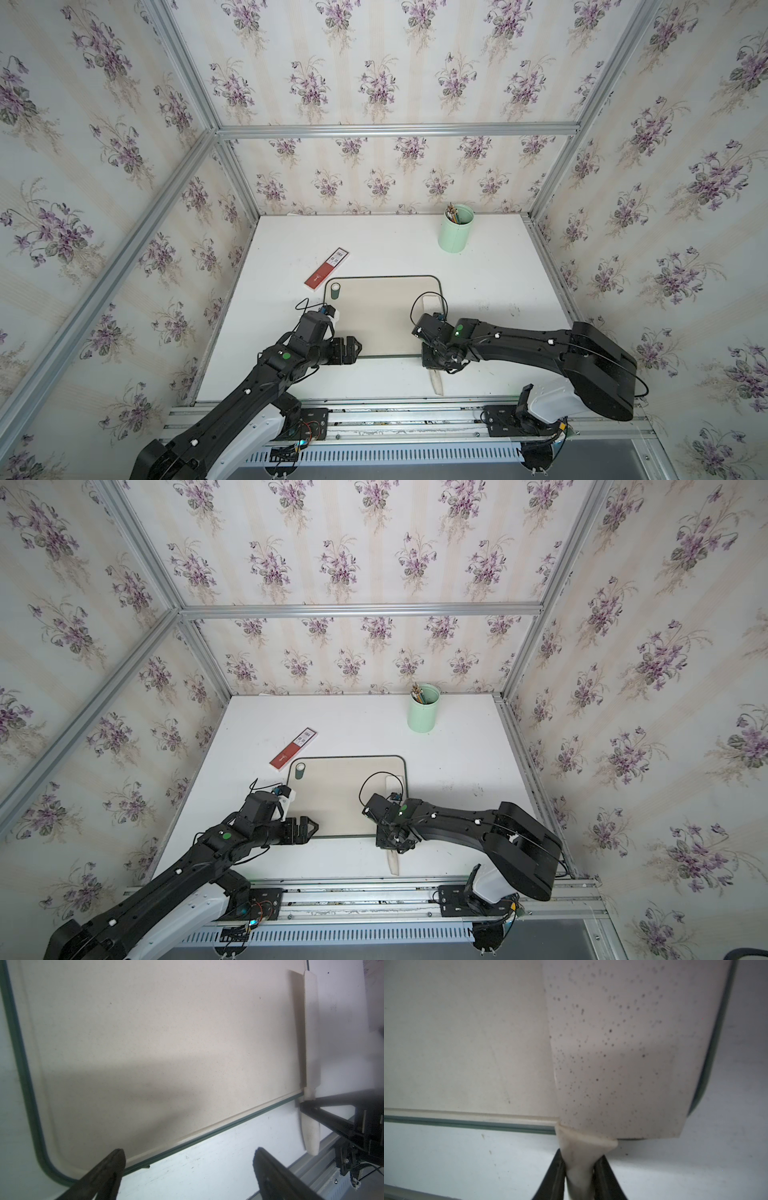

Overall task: Align the knife with the edge of the cutting board
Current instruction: Move the work surface to the center of the board.

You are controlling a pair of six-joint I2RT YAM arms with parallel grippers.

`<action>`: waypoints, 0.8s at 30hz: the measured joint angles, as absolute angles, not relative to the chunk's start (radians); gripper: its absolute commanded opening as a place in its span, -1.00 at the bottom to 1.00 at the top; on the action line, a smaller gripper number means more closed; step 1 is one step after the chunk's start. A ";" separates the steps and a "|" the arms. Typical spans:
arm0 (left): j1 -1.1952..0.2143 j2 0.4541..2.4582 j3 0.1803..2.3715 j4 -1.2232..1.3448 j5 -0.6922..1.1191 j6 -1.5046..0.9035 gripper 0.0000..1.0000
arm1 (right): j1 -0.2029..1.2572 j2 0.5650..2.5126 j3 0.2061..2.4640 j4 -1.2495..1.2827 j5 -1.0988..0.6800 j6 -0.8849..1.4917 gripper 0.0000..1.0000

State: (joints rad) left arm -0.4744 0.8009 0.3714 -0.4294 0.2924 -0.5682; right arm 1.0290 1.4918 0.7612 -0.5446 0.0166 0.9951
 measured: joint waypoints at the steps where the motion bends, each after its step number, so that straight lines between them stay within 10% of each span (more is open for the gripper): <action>1: -0.474 0.801 0.371 -0.429 0.292 -0.568 0.99 | 1.029 1.491 0.761 -0.545 0.017 0.995 -0.75; 24: -0.474 0.810 0.371 -0.429 0.293 -0.569 0.99 | 1.028 1.474 0.749 -0.531 0.029 1.018 -0.75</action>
